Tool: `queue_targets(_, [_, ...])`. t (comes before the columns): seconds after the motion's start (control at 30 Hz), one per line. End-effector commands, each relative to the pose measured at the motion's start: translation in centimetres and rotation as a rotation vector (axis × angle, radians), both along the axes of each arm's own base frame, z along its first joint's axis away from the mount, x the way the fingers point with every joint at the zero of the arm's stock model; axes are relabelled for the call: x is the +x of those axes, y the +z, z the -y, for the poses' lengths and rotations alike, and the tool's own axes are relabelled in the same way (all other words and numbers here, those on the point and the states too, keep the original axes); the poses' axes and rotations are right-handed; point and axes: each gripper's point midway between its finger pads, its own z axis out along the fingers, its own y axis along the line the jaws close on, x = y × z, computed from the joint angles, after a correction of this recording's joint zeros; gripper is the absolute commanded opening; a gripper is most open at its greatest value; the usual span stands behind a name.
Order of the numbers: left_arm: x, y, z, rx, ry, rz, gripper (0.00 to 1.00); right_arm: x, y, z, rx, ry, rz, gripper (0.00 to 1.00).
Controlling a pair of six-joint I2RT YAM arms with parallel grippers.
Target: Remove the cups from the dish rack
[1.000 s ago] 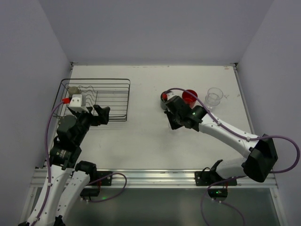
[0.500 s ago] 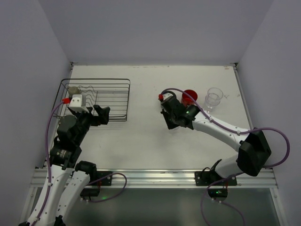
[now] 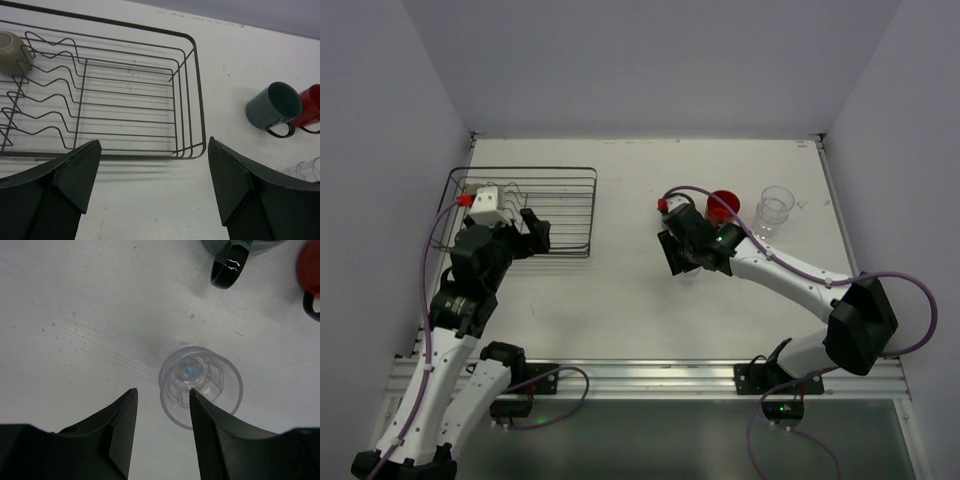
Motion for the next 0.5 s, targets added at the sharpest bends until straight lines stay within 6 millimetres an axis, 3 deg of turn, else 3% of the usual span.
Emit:
queue_targets(0.0, [0.9,4.4,-1.0,-0.042,0.079,0.085,0.94,0.4,3.0,-0.5,0.073,0.01,0.082,0.5])
queue_targets(0.13, [2.8,5.7,-2.1,-0.062,0.181,0.095,0.94,-0.4,6.4,-1.2,0.21,0.038,0.153,0.59])
queue_targets(0.23, [5.0,6.0,-3.7,-0.027,0.292,0.077,0.94,-1.7,9.3,-1.8,0.373,0.083,0.221,0.6])
queue_targets(0.27, [5.5,6.1,-4.8,-0.003,0.35,0.069,0.94,-2.2,9.8,-2.0,0.417,0.096,0.234,0.61])
queue_targets(0.3, [6.9,5.9,-5.2,0.012,0.374,0.04,0.94,-2.8,9.0,-1.8,0.438,0.108,0.228,0.61])
queue_targets(0.33, [7.6,5.7,-6.7,0.017,0.422,0.026,0.93,-3.3,10.9,-2.1,0.516,0.132,0.277,0.61])
queue_targets(0.37, [9.1,4.6,-6.7,0.005,0.402,-0.014,0.93,-3.6,11.1,-2.1,0.547,0.13,0.282,0.61])
queue_targets(0.4, [10.0,5.2,-7.3,-0.021,0.41,0.002,0.93,-4.0,10.2,-1.9,0.554,0.132,0.278,0.61])
queue_targets(0.47, [11.3,4.6,-9.9,-0.066,0.463,-0.018,0.91,-4.3,10.9,-1.8,0.597,0.14,0.317,0.6])
